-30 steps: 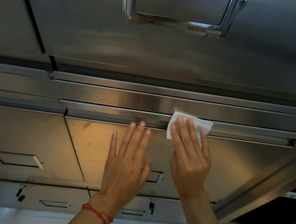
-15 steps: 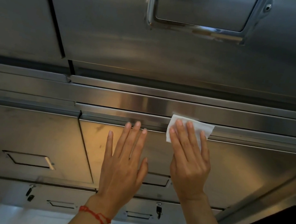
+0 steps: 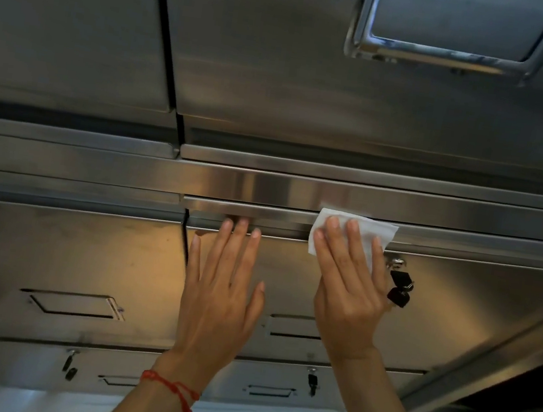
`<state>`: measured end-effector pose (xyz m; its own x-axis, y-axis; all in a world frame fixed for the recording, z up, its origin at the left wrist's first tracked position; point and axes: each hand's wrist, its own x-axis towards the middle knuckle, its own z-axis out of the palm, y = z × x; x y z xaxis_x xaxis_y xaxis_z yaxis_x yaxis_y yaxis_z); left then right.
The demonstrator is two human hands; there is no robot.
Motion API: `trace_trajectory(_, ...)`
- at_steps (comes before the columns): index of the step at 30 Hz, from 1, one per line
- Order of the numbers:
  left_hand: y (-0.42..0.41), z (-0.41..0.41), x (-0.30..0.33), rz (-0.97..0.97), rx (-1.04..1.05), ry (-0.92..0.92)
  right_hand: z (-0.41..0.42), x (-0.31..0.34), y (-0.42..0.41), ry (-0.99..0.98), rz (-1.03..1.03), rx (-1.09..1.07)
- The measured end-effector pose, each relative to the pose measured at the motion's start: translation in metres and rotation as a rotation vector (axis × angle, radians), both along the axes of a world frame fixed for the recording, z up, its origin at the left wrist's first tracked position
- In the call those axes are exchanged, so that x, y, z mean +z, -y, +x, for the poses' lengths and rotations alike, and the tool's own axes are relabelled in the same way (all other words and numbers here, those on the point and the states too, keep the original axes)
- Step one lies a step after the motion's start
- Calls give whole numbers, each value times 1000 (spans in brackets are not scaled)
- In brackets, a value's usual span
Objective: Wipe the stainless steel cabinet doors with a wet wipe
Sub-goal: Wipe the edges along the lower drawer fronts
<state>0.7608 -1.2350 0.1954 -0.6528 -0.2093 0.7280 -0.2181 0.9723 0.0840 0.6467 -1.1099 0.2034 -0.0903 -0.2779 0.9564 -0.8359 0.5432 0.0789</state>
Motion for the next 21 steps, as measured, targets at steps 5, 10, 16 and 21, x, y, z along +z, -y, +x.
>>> trace_trajectory(5, 9, 3, -4, -27, -22, -3, 8, 0, 13, -19, 12, -4)
trace_trajectory(10, 13, 3, -6, -31, -43, -10, 15, 2, 27, -47, 19, 10)
trace_trajectory(16, 17, 5, -9, -58, -38, 5, 19, 2, 36, -51, 31, 10)
trace_trajectory(21, 18, 6, -9, -56, -31, 5, 16, 4, 32, -89, 71, 18)
